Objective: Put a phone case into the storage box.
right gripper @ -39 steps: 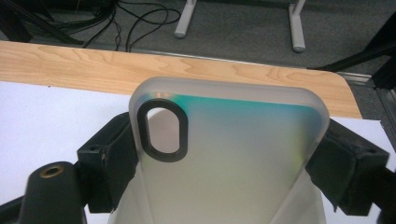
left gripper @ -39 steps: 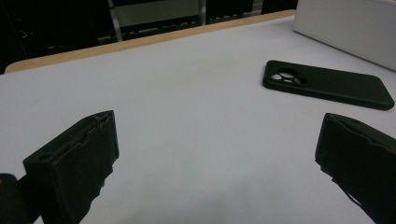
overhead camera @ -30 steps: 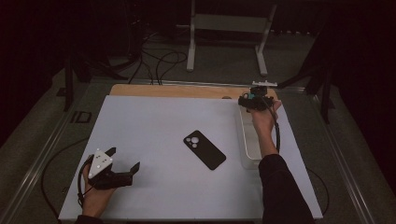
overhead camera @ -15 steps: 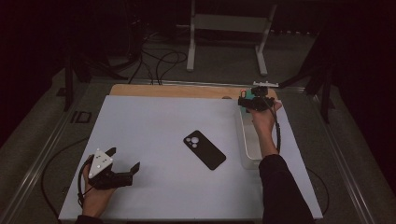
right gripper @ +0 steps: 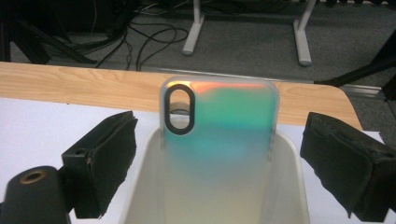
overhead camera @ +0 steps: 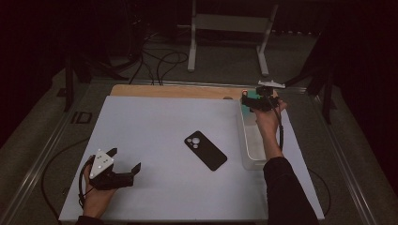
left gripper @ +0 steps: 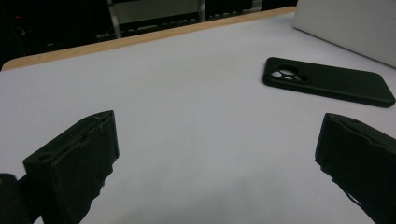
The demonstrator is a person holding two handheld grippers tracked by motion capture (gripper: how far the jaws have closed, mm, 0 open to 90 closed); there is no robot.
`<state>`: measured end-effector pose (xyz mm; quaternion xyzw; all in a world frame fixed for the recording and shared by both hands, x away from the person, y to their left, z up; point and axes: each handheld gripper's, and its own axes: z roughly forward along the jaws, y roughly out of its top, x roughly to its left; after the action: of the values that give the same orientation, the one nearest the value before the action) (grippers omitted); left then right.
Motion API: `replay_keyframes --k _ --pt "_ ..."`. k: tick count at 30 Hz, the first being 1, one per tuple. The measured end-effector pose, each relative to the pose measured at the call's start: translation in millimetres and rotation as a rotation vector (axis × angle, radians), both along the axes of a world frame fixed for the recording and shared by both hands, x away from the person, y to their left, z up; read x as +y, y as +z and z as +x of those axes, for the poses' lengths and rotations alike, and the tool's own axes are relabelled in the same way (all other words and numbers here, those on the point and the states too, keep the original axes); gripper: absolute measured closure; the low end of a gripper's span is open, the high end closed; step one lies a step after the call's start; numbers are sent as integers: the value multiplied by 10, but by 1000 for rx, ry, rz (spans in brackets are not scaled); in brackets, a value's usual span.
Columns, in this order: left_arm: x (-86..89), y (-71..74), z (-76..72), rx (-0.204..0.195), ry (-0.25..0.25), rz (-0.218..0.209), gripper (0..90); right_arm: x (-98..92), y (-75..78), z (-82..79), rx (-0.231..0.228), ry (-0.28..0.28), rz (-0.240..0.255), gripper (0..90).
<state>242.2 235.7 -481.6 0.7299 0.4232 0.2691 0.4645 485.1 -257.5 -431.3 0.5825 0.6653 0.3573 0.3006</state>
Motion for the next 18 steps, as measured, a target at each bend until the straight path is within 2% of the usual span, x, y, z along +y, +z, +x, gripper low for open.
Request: replay_keyframes --k 8,18 --pt "1 4 -4 -1 1 -3 1 73 72 -77 -26 38 16 103" --pt "-9 9 -11 -2 -2 -2 1 210 143 -204 -34 128 14 102"
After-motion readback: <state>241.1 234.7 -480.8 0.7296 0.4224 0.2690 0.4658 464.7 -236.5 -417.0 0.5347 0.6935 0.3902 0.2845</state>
